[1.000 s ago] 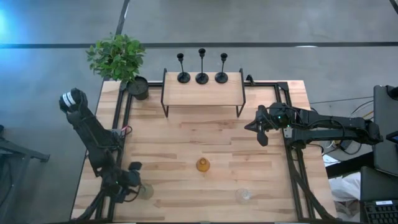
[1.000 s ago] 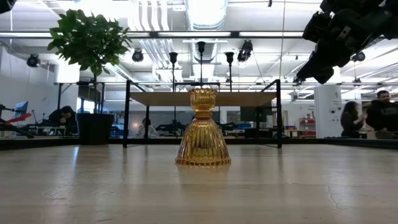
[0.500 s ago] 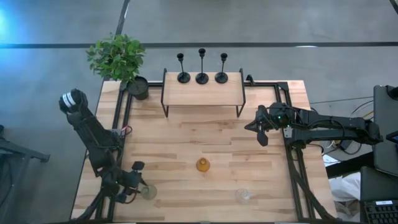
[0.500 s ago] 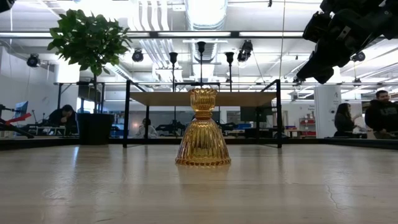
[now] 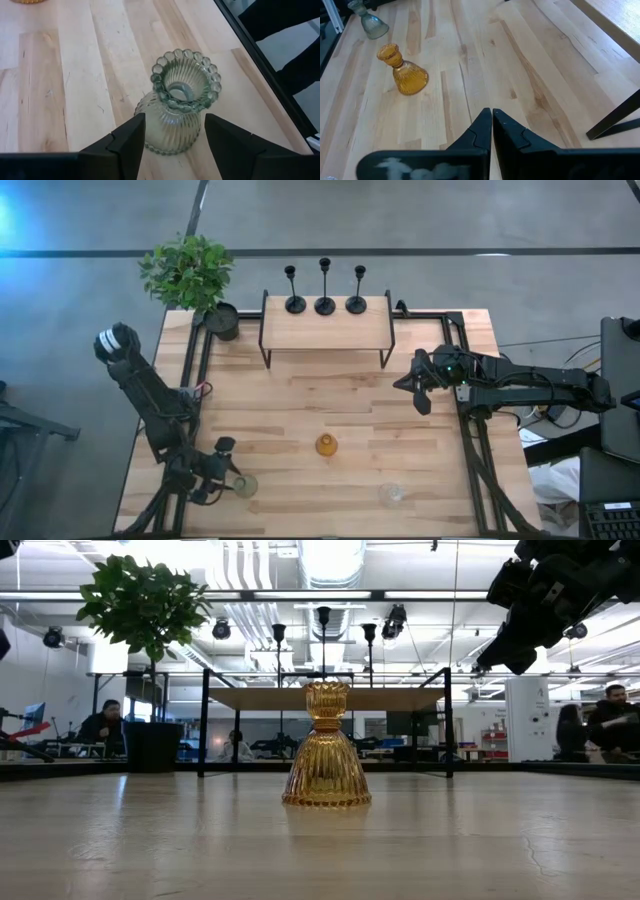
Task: Pick & Place candle stick holders
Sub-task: Put the green candle holder on the shelf
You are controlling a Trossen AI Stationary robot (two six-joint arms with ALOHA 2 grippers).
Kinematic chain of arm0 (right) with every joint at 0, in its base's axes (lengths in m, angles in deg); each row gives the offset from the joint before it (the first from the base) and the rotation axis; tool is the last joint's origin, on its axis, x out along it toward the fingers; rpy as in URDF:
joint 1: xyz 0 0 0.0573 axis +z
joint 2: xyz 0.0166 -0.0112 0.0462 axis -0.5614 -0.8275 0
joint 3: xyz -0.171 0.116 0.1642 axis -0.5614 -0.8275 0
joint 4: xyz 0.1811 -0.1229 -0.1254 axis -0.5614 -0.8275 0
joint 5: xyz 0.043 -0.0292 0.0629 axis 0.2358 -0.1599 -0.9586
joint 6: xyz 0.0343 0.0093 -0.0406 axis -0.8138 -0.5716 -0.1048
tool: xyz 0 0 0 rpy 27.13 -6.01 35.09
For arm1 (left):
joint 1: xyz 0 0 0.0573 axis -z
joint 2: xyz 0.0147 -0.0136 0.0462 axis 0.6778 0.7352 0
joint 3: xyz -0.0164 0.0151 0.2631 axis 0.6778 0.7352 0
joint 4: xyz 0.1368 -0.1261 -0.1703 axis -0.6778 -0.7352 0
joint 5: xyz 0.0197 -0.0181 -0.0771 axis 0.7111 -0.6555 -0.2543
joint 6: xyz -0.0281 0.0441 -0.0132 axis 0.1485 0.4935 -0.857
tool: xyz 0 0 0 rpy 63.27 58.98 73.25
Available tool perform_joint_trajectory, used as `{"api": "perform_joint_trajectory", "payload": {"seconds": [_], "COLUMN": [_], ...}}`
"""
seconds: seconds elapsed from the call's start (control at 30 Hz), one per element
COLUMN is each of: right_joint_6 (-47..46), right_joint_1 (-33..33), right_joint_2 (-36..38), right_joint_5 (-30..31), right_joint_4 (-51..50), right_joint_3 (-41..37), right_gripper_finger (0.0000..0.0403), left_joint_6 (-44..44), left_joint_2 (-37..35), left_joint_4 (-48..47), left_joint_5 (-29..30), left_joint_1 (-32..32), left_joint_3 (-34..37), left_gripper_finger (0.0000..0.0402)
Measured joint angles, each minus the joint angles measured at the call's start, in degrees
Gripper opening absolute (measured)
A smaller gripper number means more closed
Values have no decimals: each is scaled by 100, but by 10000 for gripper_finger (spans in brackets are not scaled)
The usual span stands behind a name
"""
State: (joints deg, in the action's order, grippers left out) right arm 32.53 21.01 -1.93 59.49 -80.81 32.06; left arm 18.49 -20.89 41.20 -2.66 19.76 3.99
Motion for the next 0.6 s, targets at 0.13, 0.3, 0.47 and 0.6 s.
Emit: {"api": "perform_joint_trajectory", "payload": {"seconds": [0.13, 0.3, 0.47, 0.6], "right_joint_6": [0, 0, 1, 0], "right_joint_1": [1, 0, 0, 1], "right_joint_2": [1, 0, 0, 1], "right_joint_5": [-1, 0, 0, 0], "right_joint_4": [-2, -2, -1, -2], "right_joint_3": [0, 0, 0, 0], "right_gripper_finger": [13, 13, 13, 13], "left_joint_6": [51, 379, 752, 824], "left_joint_2": [1, 5, 4, 5], "left_joint_4": [7, 260, 440, 606], "left_joint_5": [0, -1, -22, -212], "left_joint_1": [-47, -138, -263, -356], "left_joint_3": [0, 0, 2, 146], "left_gripper_finger": [223, 227, 227, 227]}}
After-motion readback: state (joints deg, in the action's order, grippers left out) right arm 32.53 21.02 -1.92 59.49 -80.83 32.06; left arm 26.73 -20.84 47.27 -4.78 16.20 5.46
